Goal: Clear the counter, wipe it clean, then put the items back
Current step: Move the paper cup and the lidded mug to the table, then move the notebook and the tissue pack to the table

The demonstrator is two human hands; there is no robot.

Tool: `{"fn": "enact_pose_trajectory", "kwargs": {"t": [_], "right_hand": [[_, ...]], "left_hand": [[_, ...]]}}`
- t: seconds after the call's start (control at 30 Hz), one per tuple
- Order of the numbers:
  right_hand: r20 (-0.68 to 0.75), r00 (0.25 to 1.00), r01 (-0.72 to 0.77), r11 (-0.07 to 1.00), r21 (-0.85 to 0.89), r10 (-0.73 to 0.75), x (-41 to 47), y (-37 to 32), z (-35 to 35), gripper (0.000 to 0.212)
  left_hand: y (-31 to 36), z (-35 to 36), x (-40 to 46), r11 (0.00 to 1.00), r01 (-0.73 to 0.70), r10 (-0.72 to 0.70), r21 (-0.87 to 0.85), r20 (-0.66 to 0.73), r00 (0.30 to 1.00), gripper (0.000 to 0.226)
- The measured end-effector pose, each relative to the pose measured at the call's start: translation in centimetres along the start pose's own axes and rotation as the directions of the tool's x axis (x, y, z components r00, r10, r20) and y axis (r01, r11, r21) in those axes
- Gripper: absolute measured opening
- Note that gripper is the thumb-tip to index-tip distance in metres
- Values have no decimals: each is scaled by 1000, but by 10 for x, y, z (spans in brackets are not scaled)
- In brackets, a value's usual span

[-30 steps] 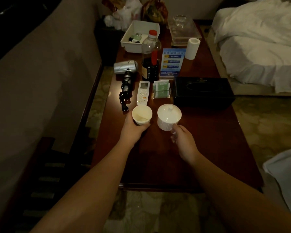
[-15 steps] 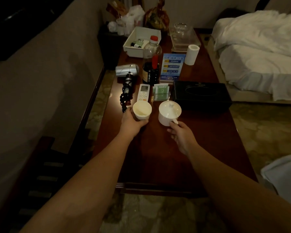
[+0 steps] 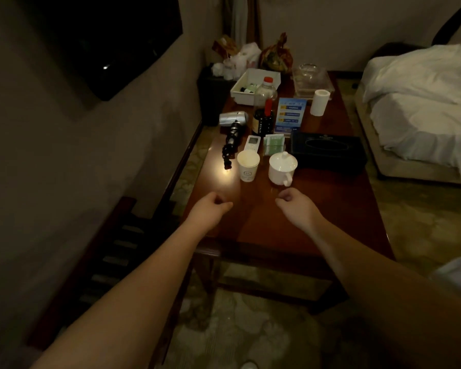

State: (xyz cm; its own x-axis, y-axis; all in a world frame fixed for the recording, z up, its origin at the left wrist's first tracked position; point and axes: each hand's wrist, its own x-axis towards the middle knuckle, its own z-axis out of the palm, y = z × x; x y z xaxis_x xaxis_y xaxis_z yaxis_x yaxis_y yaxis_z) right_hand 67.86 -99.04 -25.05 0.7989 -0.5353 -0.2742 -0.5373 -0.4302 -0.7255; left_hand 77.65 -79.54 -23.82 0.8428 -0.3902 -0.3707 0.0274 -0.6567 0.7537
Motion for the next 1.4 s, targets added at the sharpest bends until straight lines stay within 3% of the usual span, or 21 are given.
{"fn": "enact_pose_trajectory", "kwargs": {"t": [0.13, 0.33, 0.47, 0.67, 0.8, 0.97, 1.23, 1.4], "right_hand": [[119, 985, 138, 982, -128, -123, -85, -23, -10, 17], [219, 915, 394, 871, -294, -340, -235, -39, -12, 21], [304, 813, 581, 725, -369, -497, -342, -50, 1, 25], [468, 619, 779, 570, -261, -631, -484, -90, 44, 32], [548, 439, 887, 439, -141, -712, -568, -126, 82, 37], [634, 187, 964, 264, 28, -750, -660, -164, 127, 37], [656, -161, 947, 73, 314, -737, -803, -217, 213, 33], [624, -314, 903, -23, 429, -716, -895, -240, 268, 32]], "left_hand": [[-14, -24, -109, 998, -6, 6, 55, 13, 1000, 22], [-48, -61, -300, 991, 27, 1, 134, -209, 978, 18], [-89, -86, -427, 966, 39, 60, 254, -372, 926, 26], [-143, -111, -599, 962, 127, 41, 242, -588, 808, 19], [-174, -121, -698, 954, 239, -26, 183, -741, 671, 21], [-211, -128, -811, 944, 330, -140, 11, -892, 430, 20], [-271, -135, -975, 895, 384, -290, -226, -950, 116, 14], [-315, -143, -1058, 864, 395, -302, -311, -949, -86, 10]]}}
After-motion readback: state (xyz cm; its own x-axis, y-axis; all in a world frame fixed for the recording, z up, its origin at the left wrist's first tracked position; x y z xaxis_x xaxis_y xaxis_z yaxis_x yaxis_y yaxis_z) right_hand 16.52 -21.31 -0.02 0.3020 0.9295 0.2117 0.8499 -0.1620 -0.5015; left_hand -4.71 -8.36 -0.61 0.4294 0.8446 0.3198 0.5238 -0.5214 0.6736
